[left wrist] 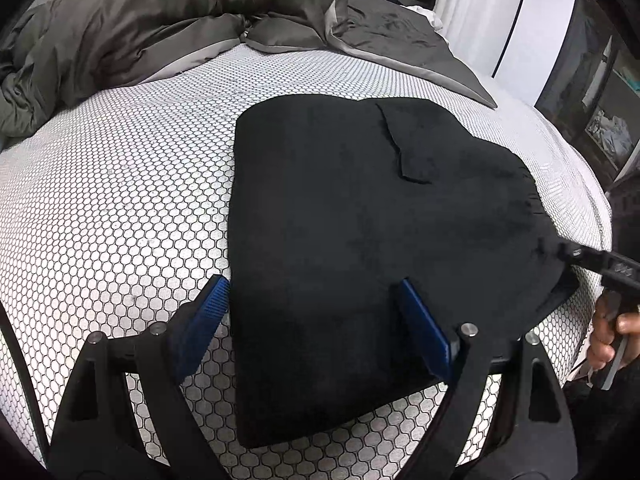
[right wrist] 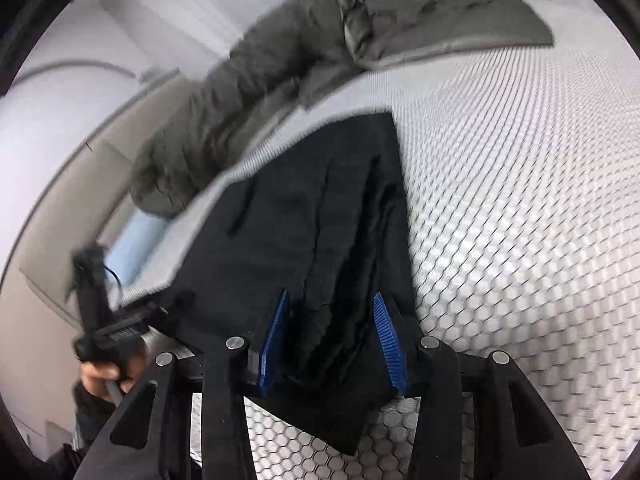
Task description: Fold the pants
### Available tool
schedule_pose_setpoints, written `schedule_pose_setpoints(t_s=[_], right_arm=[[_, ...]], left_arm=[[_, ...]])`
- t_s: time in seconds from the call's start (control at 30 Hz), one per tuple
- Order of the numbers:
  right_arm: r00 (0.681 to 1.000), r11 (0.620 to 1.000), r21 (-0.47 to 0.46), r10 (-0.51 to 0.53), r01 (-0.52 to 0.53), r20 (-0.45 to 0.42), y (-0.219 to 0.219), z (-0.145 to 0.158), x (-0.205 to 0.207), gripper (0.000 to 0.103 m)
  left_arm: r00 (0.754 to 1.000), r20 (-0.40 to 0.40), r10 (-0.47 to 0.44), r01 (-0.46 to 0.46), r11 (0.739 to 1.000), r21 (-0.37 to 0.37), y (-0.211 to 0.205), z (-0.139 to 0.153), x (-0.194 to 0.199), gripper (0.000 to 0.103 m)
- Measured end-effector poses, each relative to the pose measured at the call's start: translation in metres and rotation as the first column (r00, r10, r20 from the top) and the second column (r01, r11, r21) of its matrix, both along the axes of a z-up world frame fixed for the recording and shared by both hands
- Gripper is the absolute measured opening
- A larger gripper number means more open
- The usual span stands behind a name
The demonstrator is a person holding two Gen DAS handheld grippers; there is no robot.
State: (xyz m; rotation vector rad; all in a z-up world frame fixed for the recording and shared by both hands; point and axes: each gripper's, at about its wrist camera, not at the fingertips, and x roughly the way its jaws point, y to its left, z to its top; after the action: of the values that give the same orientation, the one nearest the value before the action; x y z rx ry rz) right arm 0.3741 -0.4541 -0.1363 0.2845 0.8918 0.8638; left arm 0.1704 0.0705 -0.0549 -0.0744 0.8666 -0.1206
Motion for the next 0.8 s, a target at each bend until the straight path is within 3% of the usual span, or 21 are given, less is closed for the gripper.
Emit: schedule_pose_setpoints(t_s=[0.07, 0.17, 0.3, 0.37, 0.43, 0.53, 0.57, 0.6, 0.67, 0.73, 0.77, 0.8], right_arm=[[1.0, 1.0, 0.006, -0.006, 0.006, 0.007, 0.002, -0.001, 0.0, 0.037], [0.997, 0.997, 0.075, -0.002, -0.004, 0.08, -0.001, 0.018, -0.008, 0.013], [0.991, 0.995, 0.1, 0.0, -0.014, 0.135, -0.016, 0.04, -0.024, 0.012], [0.994, 0.999, 0.044, 0.003, -0.007, 0.107, -0.015, 0.031, -0.021, 0.012], [0.999, 0.999, -0.028, 0.02, -0.02, 0.029, -0.008, 0.01, -0.012, 0.016], [1.0, 0.999, 0.042, 0.021, -0.02, -0.023, -0.017, 0.002, -0.006, 0.027], [1.0, 0.999, 0.052, 0.016, -0.016, -0.015, -0.022, 0.007, -0.007, 0.04], [1.0, 0.998, 0.056, -0.004, 0.003, 0.007, -0.027, 0.011, -0.009, 0.05], [1.0, 0.997, 0.07, -0.025, 0.024, 0.012, -0.035, 0.013, -0.009, 0.055], [0.999, 0.996, 0.08, -0.031, 0.034, -0.033, -0.034, 0.003, -0.001, 0.055], [0.998, 0.996, 0.084, -0.031, 0.035, -0.046, -0.031, 0.0, 0.004, 0.055], [0.998, 0.996, 0.086, -0.028, 0.033, -0.055, -0.026, -0.003, 0.007, 0.052]], left_arm=[[1.0, -0.004, 0.0, 0.0, 1.0, -0.001, 0.0, -0.001, 0.003, 0.085], [1.0, 0.0, -0.007, 0.007, 1.0, -0.025, 0.002, 0.004, 0.002, 0.085], [1.0, 0.024, -0.006, 0.008, 0.994, -0.106, 0.018, 0.016, -0.002, 0.085], [0.999, 0.03, 0.024, -0.021, 0.993, -0.116, 0.028, 0.018, -0.002, 0.085], [0.998, 0.011, 0.056, -0.055, 0.994, -0.094, 0.036, 0.013, 0.001, 0.085], [0.996, -0.019, 0.082, -0.083, 0.994, -0.068, 0.043, 0.005, 0.005, 0.085], [0.996, -0.029, 0.081, -0.083, 0.994, -0.071, 0.044, 0.002, 0.006, 0.085], [0.997, -0.031, 0.077, -0.079, 0.994, -0.078, 0.045, 0.001, 0.006, 0.085], [0.997, -0.062, 0.038, -0.048, 0.982, -0.18, 0.05, -0.004, 0.008, 0.081], [0.995, -0.095, 0.006, -0.033, 0.959, -0.28, 0.053, -0.01, 0.012, 0.052], [0.995, -0.102, -0.017, -0.015, 0.952, -0.307, 0.051, -0.011, 0.012, 0.047], [0.995, -0.094, -0.018, -0.009, 0.959, -0.283, 0.047, -0.009, 0.011, 0.046]])
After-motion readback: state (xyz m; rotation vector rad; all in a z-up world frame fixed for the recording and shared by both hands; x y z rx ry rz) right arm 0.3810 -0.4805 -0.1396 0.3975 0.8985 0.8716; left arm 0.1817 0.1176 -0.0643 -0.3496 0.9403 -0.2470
